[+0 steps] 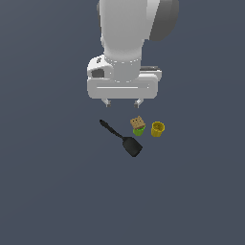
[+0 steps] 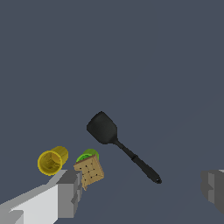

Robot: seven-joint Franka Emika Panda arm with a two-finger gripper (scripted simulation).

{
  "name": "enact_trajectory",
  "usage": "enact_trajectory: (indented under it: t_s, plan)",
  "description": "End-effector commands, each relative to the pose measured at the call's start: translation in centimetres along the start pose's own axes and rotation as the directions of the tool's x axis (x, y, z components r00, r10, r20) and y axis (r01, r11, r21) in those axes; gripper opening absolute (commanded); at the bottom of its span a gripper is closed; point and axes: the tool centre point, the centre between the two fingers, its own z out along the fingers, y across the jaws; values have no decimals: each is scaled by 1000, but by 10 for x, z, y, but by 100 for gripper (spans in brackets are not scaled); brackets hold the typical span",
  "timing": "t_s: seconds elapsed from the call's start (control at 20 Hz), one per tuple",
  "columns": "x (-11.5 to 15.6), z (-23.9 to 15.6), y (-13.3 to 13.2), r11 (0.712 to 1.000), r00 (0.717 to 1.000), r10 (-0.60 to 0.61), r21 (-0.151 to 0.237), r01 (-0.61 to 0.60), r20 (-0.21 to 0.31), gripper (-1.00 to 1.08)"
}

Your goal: Pick up a designated object from a clutter of objects.

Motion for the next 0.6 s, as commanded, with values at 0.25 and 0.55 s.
enact_trajectory:
  t_s: [0.25,0.55]
  plan:
    - [2,-6,7,999,999,35,14,-35,-10,100]
    - [4,-16,15,997,997,76,28,-75,-19,100]
